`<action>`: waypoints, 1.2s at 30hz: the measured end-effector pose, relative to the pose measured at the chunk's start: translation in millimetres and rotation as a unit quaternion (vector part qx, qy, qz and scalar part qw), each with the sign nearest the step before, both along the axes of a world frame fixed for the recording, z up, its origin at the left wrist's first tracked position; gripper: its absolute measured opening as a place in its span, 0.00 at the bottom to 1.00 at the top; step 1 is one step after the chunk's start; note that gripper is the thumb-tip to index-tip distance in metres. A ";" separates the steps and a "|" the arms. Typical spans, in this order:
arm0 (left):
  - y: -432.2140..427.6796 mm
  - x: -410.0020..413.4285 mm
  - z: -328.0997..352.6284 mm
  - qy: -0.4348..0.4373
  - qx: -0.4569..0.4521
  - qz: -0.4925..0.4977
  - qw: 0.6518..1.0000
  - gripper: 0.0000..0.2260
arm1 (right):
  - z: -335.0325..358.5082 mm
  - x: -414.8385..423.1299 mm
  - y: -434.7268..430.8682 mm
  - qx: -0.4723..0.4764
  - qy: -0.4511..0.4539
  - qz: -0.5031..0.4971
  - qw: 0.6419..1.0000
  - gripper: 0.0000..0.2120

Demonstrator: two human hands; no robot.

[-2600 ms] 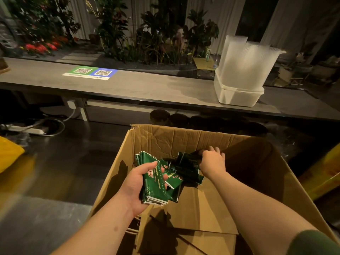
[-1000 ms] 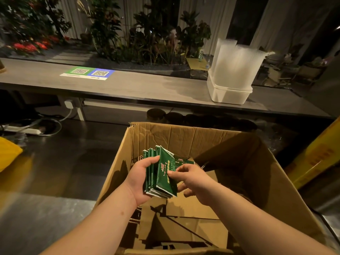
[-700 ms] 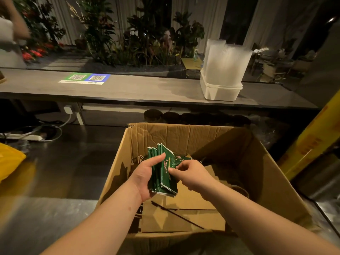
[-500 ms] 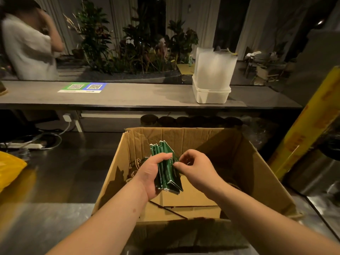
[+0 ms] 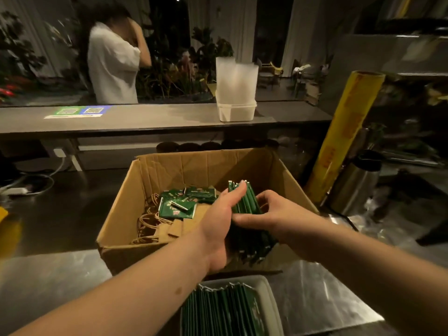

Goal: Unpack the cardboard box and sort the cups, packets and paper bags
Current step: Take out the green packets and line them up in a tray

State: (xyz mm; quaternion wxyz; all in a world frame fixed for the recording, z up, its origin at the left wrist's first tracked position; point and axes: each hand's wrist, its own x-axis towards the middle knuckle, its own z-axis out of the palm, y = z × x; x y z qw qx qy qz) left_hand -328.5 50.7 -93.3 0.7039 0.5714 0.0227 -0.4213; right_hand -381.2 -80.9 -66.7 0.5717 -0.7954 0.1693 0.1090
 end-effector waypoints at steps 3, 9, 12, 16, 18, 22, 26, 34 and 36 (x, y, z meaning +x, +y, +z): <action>-4.0 -20.7 -17.0 0.010 -0.010 -0.013 1.000 0.32 | -13.7 -17.7 -3.5 -0.033 0.032 -0.008 0.999 0.37; -9.1 -46.3 -69.9 0.026 0.002 -0.041 0.999 0.31 | -66.6 -39.9 -8.5 -0.097 0.055 -0.027 0.993 0.34; -4.3 -36.9 -100.2 0.014 0.067 -0.030 0.997 0.28 | -97.2 -43.6 -6.4 -0.114 0.064 -0.034 0.991 0.30; 15.2 -19.6 -131.1 -0.117 0.216 -0.080 0.966 0.09 | -128.8 -41.8 -10.5 -0.153 0.113 -0.033 0.981 0.26; 29.9 -9.9 -141.9 -0.342 0.306 -0.203 0.865 0.11 | -138.1 -39.5 -15.0 -0.174 0.127 -0.035 0.976 0.26; 36.1 3.7 -160.3 -0.649 0.281 -0.510 0.489 0.21 | -150.5 -32.9 -21.2 -0.175 0.155 -0.049 0.971 0.26; 16.2 1.3 -166.4 -0.683 0.261 -0.612 0.303 0.32 | -165.1 -32.5 -21.8 -0.191 0.172 -0.060 0.965 0.30; -7.5 4.6 -168.0 -0.567 0.277 -0.683 0.368 0.28 | -190.9 -30.6 -24.3 -0.197 0.205 -0.060 0.957 0.34; -5.1 10.0 -178.1 -0.580 0.274 -0.681 0.353 0.24 | -194.8 -29.5 -24.1 -0.214 0.207 -0.062 0.953 0.35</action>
